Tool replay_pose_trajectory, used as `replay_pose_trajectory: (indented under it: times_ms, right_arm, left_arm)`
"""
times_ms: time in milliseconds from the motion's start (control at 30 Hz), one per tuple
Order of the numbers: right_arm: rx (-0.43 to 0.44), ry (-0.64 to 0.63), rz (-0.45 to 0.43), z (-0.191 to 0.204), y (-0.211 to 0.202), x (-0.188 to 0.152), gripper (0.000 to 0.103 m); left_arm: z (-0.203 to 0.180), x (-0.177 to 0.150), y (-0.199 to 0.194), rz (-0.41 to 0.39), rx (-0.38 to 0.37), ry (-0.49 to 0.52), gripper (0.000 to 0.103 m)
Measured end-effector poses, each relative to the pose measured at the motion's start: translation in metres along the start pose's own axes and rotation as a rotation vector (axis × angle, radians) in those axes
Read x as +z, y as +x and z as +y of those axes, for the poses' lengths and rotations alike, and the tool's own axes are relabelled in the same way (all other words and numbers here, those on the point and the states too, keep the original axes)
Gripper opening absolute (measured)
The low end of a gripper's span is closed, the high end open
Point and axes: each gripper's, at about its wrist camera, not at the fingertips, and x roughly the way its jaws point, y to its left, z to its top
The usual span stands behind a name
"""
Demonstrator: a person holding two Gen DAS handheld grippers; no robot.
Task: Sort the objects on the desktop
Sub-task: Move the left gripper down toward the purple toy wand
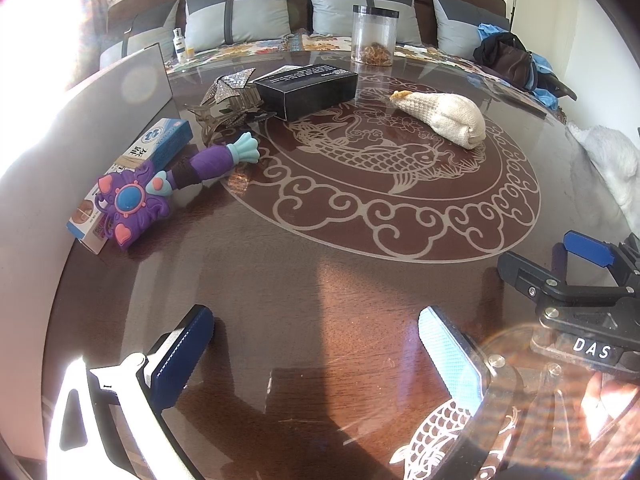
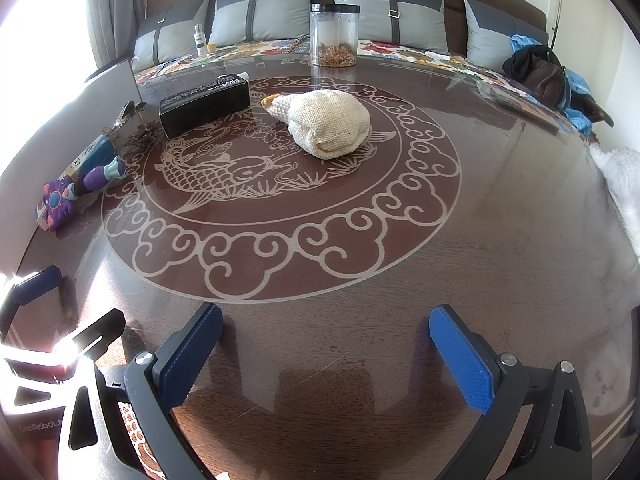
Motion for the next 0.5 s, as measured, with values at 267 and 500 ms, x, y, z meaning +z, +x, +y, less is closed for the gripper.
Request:
replay_pose_trajectory:
  times_ms: [267,500]
  right_arm:
    - [0.000,0.000,0.000,0.000,0.000,0.000,0.103]
    - [0.000,0.000,0.000,0.000,0.000,0.000,0.103]
  left_arm:
    - [0.043,0.027,-0.019,-0.071,0.168,0.024,0.103]
    - [0.078,0.094,0.010,-0.065,0.147,0.046,0.103]
